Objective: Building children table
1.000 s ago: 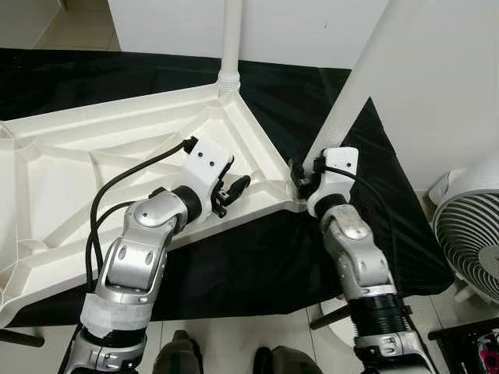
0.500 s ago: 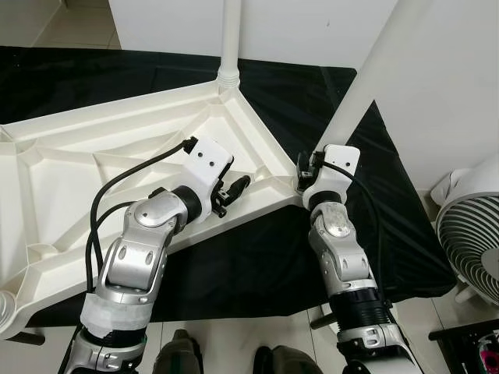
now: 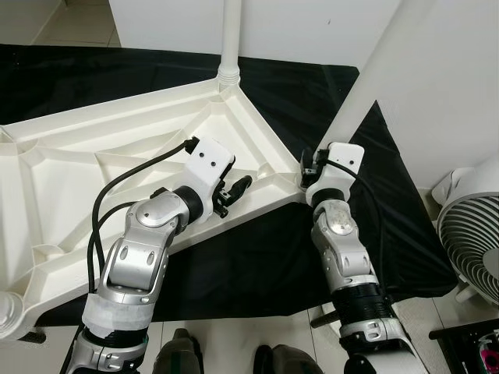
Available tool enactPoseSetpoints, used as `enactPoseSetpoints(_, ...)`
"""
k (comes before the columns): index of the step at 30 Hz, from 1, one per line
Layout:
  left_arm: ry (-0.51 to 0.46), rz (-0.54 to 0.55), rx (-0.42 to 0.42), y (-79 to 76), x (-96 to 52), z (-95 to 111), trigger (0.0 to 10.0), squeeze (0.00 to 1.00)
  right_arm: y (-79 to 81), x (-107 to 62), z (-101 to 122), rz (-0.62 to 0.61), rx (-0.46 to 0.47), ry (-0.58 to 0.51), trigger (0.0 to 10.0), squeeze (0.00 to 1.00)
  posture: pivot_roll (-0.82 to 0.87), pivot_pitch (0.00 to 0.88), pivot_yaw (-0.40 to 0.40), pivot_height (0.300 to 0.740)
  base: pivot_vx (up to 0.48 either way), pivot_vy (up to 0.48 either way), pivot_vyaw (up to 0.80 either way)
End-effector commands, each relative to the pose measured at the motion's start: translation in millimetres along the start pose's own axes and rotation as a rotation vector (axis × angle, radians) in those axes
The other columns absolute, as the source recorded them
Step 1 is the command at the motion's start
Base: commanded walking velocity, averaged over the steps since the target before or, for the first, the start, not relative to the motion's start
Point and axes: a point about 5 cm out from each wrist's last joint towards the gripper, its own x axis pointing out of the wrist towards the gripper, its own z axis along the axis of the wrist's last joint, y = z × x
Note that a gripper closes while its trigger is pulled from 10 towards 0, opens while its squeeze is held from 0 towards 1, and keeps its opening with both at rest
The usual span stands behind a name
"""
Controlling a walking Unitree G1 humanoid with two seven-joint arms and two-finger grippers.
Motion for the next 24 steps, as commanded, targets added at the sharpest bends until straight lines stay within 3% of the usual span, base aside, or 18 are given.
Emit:
enactPoseSetpoints(1, 0.001, 0.101, 0.008, 3.7, 0.0, 1, 10.0, 0.0, -23.6, -1.2, -16, -0.079, -0.011, 0.072, 10.0, 1.0, 0.04, 0.09, -0.053, 0.74, 0.0, 0.0, 0.0)
enactPoseSetpoints(10, -0.002, 0.101, 0.004, 2.7, 0.2, 1, 10.0, 0.0, -27.3, 2.4, -10, -0.07, 0.006, 0.026, 10.0, 1.0, 0.04, 0.09, -0.055, 0.74, 0.0, 0.0, 0.0)
enactPoseSetpoints(14, -0.004, 0.098, 0.003, 1.0, 0.9, 1, 10.0, 0.0, -26.6, 4.0, -11, 0.009, 0.02, 0.029, 10.0, 1.0, 0.03, 0.089, -0.055, 0.74, 0.0, 0.0, 0.0)
enactPoseSetpoints(15, -0.004, 0.097, 0.003, 1.0, 1.0, 1, 10.0, 0.0, -25.6, 4.3, -11, 0.051, 0.027, 0.032, 10.0, 0.0, 0.03, 0.089, -0.055, 0.74, 0.0, 0.0, 0.0)
enactPoseSetpoints(18, -0.004, 0.097, 0.002, 1.0, 1.1, 1, 10.0, 0.0, -25.0, 4.4, -10, 0.095, 0.03, 0.033, 10.0, 0.0, 0.03, 0.089, -0.054, 0.74, 0.0, 0.0, 0.0)
enactPoseSetpoints(20, -0.005, 0.094, 0.001, 0.5, 1.8, 1, 10.0, 0.0, -28.9, 4.4, -10, 0.189, 0.012, 0.035, 10.0, 0.0, 0.03, 0.087, -0.05, 0.74, 0.0, 0.0, 0.0)
enactPoseSetpoints(24, -0.006, 0.091, 0.0, 0.2, 2.3, 2, 10.0, 0.0, -37.0, 6.1, -10, 0.225, -0.019, 0.036, 10.0, 0.0, 0.03, 0.088, -0.048, 0.74, 0.0, 0.0, 0.0)
